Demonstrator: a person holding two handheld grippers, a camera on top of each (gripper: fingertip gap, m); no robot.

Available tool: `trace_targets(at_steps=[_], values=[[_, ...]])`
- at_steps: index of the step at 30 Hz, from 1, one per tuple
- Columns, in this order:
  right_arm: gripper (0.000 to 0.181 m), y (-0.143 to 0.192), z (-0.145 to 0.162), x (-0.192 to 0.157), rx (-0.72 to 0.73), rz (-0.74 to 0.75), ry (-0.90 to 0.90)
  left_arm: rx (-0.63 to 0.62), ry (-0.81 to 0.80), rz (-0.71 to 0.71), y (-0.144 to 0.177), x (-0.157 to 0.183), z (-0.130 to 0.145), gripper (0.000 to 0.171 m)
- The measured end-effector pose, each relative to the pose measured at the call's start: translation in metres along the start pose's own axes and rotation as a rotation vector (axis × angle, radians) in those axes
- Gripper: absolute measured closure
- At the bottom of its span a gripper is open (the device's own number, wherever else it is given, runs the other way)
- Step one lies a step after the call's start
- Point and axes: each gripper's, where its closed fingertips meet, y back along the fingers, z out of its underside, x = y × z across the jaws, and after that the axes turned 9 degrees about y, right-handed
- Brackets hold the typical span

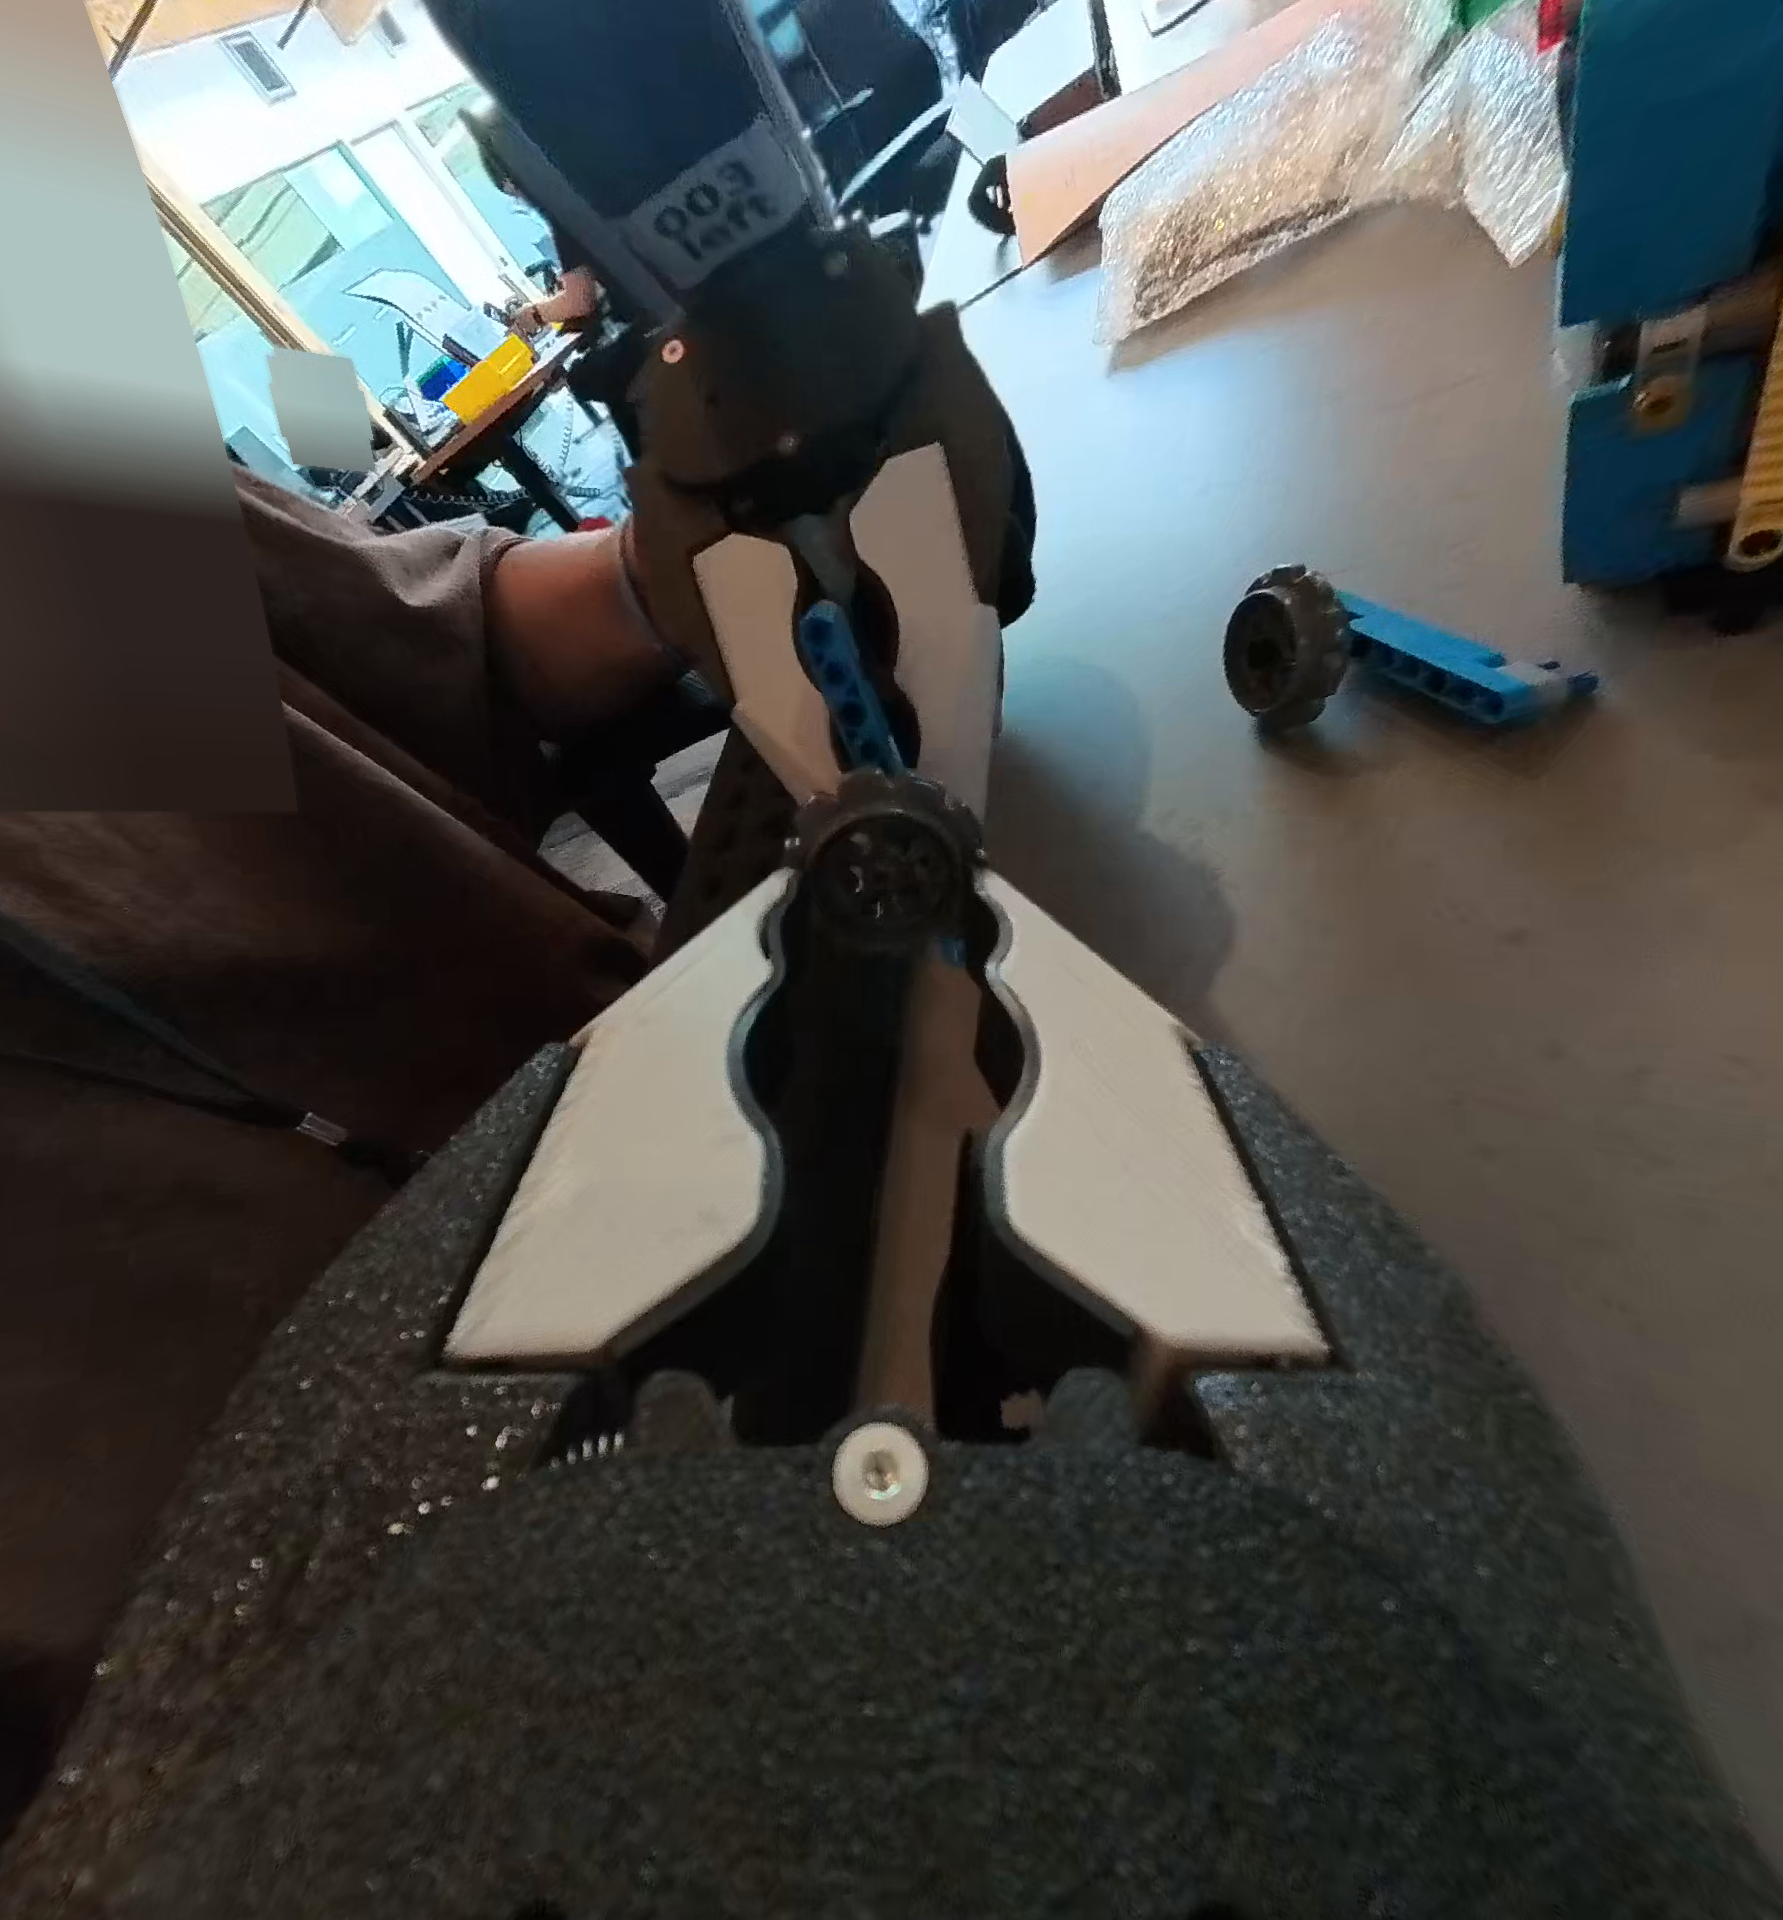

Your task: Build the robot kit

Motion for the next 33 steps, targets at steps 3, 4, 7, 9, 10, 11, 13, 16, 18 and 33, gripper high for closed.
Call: trace_targets(at_steps=[3,4,7,9,10,11,13,16,18,33], values=[[0.151,-0.004,0.001,0.001,-0.007,-0.005,-0.006,-0.007,-0.001,-0.011,-0.001,-0.001,0.001,0.165],[0.151,-0.004,0.000,0.002,0.003,-0.005,-0.012,0.003,0.005,-0.013,0.000,-0.002,0.000,0.165],[0.151,-0.005,-0.005,0.004,0.021,-0.009,-0.021,0.022,0.013,-0.012,0.002,-0.003,-0.002,0.165],[0.151,-0.006,-0.007,0.005,0.021,0.007,-0.009,0.026,0.011,-0.013,0.002,-0.003,-0.002,0.165],[0.150,-0.005,-0.008,0.005,0.021,0.016,-0.001,0.038,0.015,-0.012,0.004,-0.003,-0.004,0.165],[0.151,-0.005,-0.010,0.005,0.023,0.028,0.012,0.056,0.021,-0.008,0.006,-0.003,-0.006,0.165],[0.151,-0.002,-0.014,0.002,0.031,0.052,0.061,0.089,0.034,0.009,0.010,-0.003,-0.011,0.165],[0.151,-0.001,-0.017,0.001,0.048,0.049,0.055,0.100,0.036,0.019,0.010,-0.002,-0.012,0.165],[0.151,0.004,-0.019,0.002,0.070,0.044,0.040,0.103,0.044,0.021,0.010,-0.002,-0.013,0.165],[0.151,0.011,-0.014,0.003,0.077,0.018,-0.004,0.115,0.050,0.036,0.012,-0.001,-0.014,0.165]])
